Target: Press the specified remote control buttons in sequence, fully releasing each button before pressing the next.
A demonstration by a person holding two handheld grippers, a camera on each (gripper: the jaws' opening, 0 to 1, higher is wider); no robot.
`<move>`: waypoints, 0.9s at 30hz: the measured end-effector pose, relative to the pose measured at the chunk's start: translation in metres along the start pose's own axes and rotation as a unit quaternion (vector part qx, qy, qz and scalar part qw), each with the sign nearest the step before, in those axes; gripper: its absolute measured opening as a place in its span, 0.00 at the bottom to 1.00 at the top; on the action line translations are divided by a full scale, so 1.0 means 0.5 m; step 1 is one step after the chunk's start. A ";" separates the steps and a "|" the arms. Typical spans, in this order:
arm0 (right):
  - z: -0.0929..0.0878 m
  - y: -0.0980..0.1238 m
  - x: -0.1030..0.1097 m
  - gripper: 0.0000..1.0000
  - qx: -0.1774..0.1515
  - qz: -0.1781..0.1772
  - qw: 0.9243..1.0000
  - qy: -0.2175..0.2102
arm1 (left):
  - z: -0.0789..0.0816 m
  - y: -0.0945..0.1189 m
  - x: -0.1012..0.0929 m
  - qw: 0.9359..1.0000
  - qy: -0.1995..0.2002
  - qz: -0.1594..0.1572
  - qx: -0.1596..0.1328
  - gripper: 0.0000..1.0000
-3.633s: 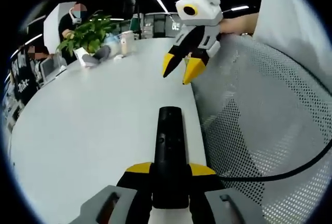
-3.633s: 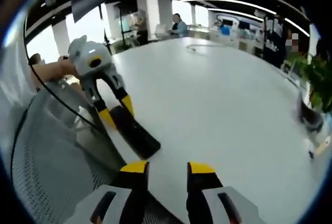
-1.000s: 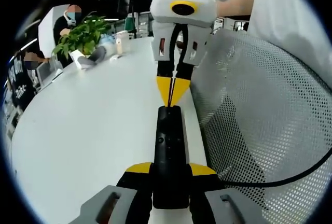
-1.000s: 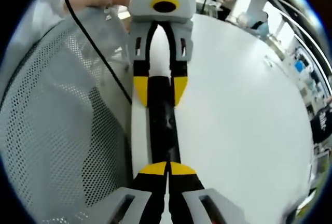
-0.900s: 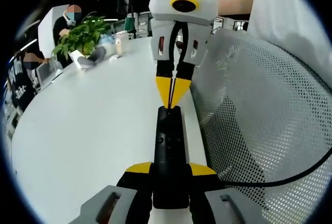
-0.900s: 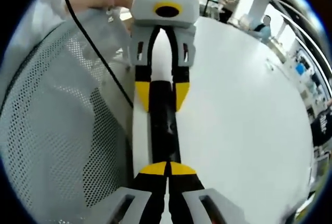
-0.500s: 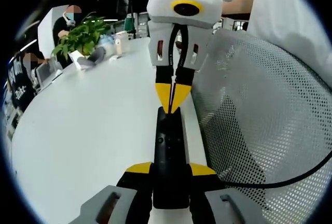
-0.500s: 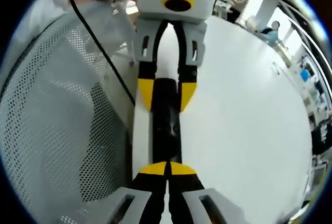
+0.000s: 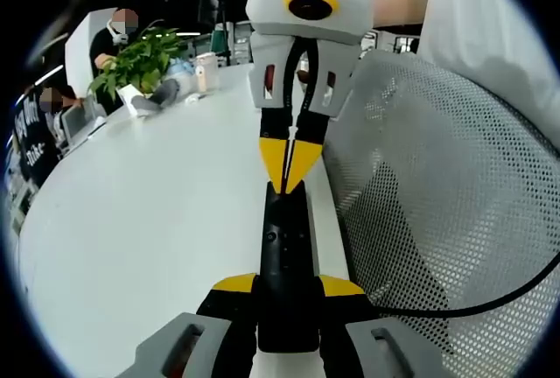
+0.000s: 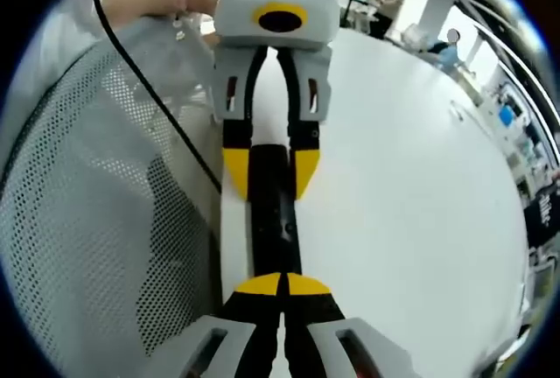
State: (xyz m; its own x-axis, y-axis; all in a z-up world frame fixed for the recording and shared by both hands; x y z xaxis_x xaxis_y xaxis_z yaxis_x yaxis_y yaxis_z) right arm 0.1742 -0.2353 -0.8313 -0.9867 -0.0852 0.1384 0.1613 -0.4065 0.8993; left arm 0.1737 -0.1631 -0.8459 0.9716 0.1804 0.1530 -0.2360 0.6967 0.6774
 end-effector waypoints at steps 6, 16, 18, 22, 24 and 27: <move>-0.004 -0.007 0.004 0.00 0.005 0.017 1.000 0.000 | 0.000 0.000 0.000 1.000 0.001 0.000 0.000 0.25; -0.001 -0.010 0.006 0.00 -0.002 0.021 1.000 -0.005 | 0.000 0.000 -0.001 1.000 0.003 0.000 -0.001 0.25; 0.000 -0.011 0.005 0.00 -0.001 0.021 1.000 -0.006 | 0.000 0.000 0.000 1.000 0.003 0.000 -0.002 0.25; 0.000 -0.013 0.006 0.00 0.009 0.013 1.000 0.000 | 0.000 0.000 0.000 1.000 0.002 -0.001 -0.002 0.24; 0.000 -0.012 0.005 0.00 0.008 0.011 1.000 -0.002 | 0.000 -0.001 0.000 1.000 0.002 -0.001 -0.002 0.24; 0.000 -0.012 0.004 0.00 0.000 0.006 1.000 -0.012 | 0.000 -0.001 0.000 1.000 0.002 -0.001 -0.002 0.24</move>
State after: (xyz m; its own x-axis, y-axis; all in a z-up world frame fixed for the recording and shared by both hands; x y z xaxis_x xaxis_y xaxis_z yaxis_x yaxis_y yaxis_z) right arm 0.1714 -0.2331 -0.8364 -0.9848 -0.0686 0.1597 0.1738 -0.4062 0.8971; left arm 0.1738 -0.1636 -0.8463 0.9721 0.1816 0.1485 -0.2339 0.7003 0.6745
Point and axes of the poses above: the point that each gripper's makers call its tool centre point, and the gripper's own axes: y roughly backward along the fingers, x roughly to its left, z roughly out of its top, the point moved 2 cm from there along y, roughly backward along the fingers, and after that the axes turned 14 degrees about z, right-handed, at the moved point
